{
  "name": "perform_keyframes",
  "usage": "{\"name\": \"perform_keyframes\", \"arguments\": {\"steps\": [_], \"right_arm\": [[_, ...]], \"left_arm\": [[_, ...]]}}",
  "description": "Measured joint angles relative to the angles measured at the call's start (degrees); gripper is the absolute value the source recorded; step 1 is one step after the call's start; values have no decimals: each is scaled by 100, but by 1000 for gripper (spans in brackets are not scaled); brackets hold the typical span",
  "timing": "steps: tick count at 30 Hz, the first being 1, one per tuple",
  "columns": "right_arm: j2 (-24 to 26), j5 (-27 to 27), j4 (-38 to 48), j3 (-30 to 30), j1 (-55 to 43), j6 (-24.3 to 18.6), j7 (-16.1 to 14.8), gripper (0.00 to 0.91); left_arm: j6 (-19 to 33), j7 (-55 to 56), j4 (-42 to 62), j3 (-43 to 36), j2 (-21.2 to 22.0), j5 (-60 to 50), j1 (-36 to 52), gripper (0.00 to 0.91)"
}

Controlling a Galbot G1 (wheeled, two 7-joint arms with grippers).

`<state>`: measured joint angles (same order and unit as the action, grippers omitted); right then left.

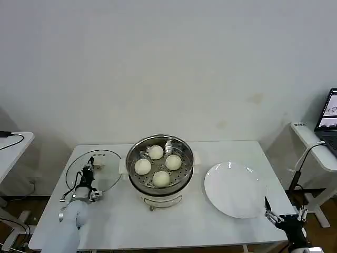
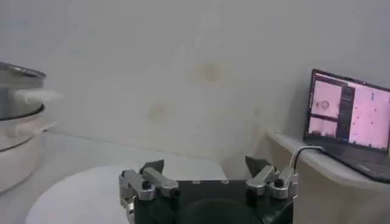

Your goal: Take steamed baozi put them in steamer then cover it.

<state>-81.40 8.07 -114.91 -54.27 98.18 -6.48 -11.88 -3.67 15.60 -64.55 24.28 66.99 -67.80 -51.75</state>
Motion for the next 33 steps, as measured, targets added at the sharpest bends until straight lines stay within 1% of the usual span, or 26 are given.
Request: {"name": "perform_keyframes", "arguments": {"steps": [5, 10, 19, 27, 33], "right_arm": [[-23, -44, -55, 82, -7, -25, 1, 907], [-8, -95, -62, 146, -38, -32, 1, 907], [-59, -266, 20, 250, -142, -65, 51, 907], [-187, -479, -6, 249, -200, -1, 187, 907], [-283, -654, 11, 273, -257, 73, 337, 907]], "left_arm": [[-141, -55, -716, 199, -108, 72, -401, 0], [-365, -257, -1545, 392, -320, 289, -818, 0], [-898, -745, -3048, 572, -917, 900, -1354, 0], [-1456, -1110, -4098, 360, -1363, 1152, -1445, 0], [-2005, -1484, -4669, -76, -1455, 1232, -1335, 0]]}}
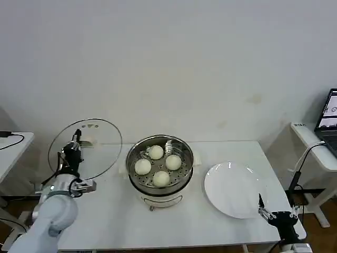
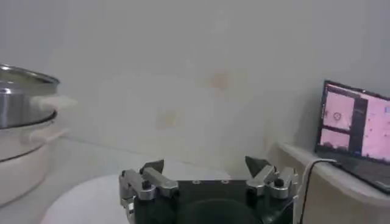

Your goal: Take steamed baozi put them in steamer then cover it.

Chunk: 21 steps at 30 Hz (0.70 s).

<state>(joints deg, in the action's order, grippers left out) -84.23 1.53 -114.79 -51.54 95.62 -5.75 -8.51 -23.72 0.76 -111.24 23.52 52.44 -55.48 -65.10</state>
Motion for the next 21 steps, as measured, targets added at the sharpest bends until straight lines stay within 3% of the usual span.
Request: {"name": "perform_keyframes", "arguments": {"steps": [9, 21], "right_arm": [[-71, -185, 113, 98, -139, 130, 173, 907], [-111, -329, 232, 216, -238, 238, 236, 907]], "left_arm": [[-981, -855, -195, -1115, 400, -522, 730, 0], [-1555, -1737, 76, -2135, 1617, -1859, 1354, 0]]}}
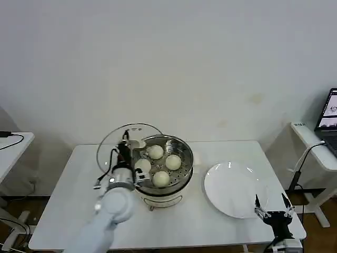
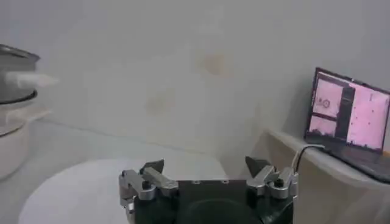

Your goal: Take steamed baozi put them in steamer then cover it.

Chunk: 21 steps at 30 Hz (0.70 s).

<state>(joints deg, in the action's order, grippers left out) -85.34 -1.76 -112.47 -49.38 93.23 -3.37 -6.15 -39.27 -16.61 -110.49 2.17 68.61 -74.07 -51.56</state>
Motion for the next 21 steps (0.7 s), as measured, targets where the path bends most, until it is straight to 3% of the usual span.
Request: {"name": "perform_keyframes", "arguments": {"steps": [9, 21], "right_arm": [[-67, -103, 26, 82, -12, 24, 24, 907], [-76, -168, 68, 127, -18, 20, 34, 907]], "left_arm": [[-161, -344, 310, -428, 803, -728, 124, 0], [-234, -540, 756, -669, 1405, -1389, 193, 0]]}}
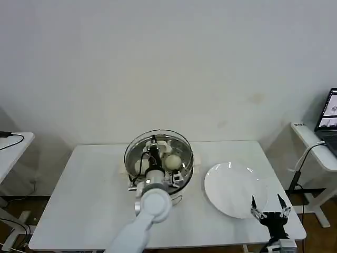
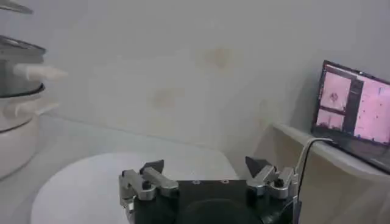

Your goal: Take steamed baozi put them in steamer then cover it.

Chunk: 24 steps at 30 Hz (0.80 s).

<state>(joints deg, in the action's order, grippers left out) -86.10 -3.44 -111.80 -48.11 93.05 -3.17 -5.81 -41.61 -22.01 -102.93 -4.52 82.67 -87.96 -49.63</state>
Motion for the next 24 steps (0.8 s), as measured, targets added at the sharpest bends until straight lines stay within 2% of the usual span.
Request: {"name": "perform_keyframes", "arguments": {"steps": [24], "right_arm": [[7, -17, 42, 88, 0, -58, 0, 907]], "left_arm": [[93, 7, 497, 48, 310, -470, -59, 0]]}}
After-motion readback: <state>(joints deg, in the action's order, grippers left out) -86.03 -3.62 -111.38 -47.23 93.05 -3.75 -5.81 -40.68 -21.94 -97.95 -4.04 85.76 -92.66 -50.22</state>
